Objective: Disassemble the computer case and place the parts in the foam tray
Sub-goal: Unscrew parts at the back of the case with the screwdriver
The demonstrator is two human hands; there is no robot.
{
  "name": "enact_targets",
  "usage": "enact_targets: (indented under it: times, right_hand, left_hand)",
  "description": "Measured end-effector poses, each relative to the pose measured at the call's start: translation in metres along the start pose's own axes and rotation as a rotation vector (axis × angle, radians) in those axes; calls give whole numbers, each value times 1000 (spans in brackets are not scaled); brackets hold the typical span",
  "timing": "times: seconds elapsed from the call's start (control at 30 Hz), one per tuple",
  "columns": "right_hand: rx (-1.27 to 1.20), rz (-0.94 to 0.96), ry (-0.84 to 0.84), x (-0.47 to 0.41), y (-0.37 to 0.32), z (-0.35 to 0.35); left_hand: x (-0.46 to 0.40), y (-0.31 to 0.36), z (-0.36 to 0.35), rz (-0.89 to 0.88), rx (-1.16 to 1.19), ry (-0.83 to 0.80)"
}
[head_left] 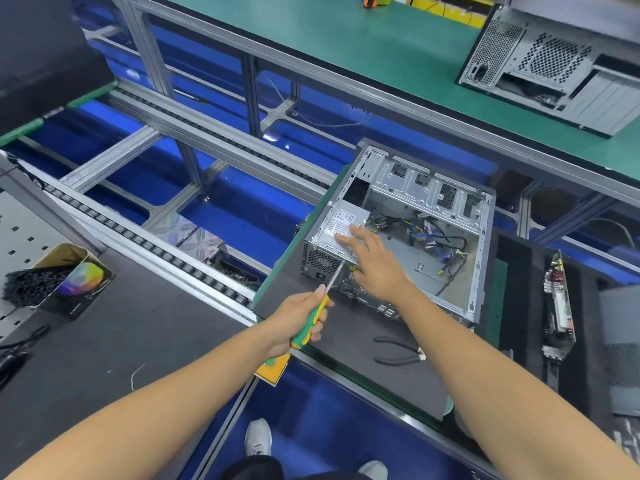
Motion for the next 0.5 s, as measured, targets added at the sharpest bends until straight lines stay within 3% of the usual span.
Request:
enact_targets:
  times: [0.23,0.37,0.5]
  right_hand:
    - [-4,-8,3,-1,1,-1]
    - [1,-13,10,0,2,-1]
    - [-2,-19,13,0,3,-1]
  left_hand:
    - [8,26,7,-205,-492,210]
    - [18,32,17,-283,-565,408]
    - [26,29,25,-237,-570,526]
Point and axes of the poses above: each hand's wrist, its own x-axis away from the middle knuckle, its own z-axis out of the back of the hand, y = z × x, the point moved 9 cm from there along -x, towards the middle knuckle, and after that the axes turned 4 degrees about -x, right-handed, at the moved point
